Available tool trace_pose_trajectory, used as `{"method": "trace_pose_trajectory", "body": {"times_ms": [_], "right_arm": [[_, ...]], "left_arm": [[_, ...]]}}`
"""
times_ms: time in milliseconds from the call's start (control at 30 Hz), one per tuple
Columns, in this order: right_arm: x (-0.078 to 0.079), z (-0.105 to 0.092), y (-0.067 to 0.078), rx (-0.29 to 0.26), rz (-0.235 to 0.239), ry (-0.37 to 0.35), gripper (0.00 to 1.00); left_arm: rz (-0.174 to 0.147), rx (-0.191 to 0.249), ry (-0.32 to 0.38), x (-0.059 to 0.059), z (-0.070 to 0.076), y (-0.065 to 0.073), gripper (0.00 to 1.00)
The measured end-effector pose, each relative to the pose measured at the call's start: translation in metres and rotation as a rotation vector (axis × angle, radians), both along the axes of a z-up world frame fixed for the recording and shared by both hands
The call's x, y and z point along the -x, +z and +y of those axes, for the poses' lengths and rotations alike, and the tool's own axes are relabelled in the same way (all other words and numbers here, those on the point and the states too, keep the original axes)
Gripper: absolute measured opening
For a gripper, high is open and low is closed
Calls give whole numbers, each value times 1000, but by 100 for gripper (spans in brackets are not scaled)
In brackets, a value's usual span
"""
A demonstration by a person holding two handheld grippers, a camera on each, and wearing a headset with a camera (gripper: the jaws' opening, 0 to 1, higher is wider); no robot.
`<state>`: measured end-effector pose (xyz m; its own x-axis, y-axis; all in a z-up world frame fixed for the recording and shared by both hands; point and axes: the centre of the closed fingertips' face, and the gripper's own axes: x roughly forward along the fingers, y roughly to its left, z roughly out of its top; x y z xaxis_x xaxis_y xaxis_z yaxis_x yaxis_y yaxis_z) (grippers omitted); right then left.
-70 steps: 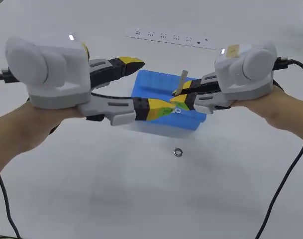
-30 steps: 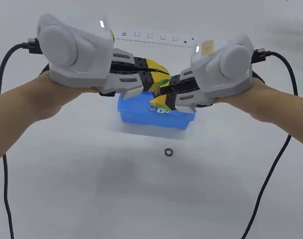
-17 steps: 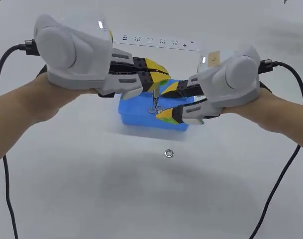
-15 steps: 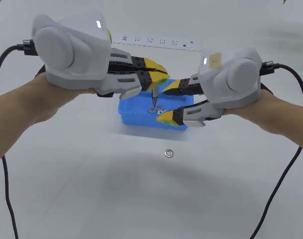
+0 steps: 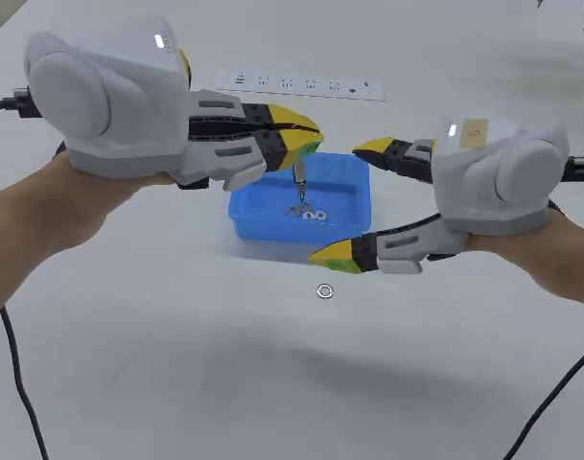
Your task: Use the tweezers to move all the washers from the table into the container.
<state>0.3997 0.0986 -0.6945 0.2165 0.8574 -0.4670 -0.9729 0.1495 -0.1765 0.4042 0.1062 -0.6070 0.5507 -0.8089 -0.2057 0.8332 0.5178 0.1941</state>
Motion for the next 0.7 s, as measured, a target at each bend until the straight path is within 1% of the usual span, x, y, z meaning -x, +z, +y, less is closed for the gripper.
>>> {"method": "trace_pose_trajectory", "body": {"times_ms": [100, 167, 233, 333, 400, 433, 467, 500, 533, 600, 700], "right_arm": [[8, -12, -8, 14, 10, -16, 83], [12, -19, -11, 12, 12, -28, 88], [17, -27, -16, 15, 31, -40, 91], [23, -37, -21, 23, 42, -46, 92], [27, -44, -25, 32, 55, -55, 96], [29, -47, -26, 33, 57, -58, 100], [32, -50, -27, 37, 64, -59, 100], [35, -52, -28, 39, 73, -59, 100], [40, -55, -29, 38, 83, -53, 100], [45, -59, -30, 39, 82, -49, 100], [56, -67, -37, 50, 112, -50, 100]], "left_arm": [[-3, -8, -12, 7, -4, -3, 4], [-1, -2, -18, 12, -7, -6, 4], [4, -2, -20, 17, -10, -10, 4], [9, 9, -24, 23, -14, -16, 4], [14, 12, -27, 26, -16, -19, 4], [14, 19, -25, 27, -18, -20, 4], [14, 28, -27, 29, -20, -20, 4], [26, 44, -34, 31, -22, -21, 4], [30, 47, -35, 33, -24, -23, 4], [45, 37, -44, 36, -28, -32, 4], [66, 27, -52, 40, -33, -44, 4]]}}
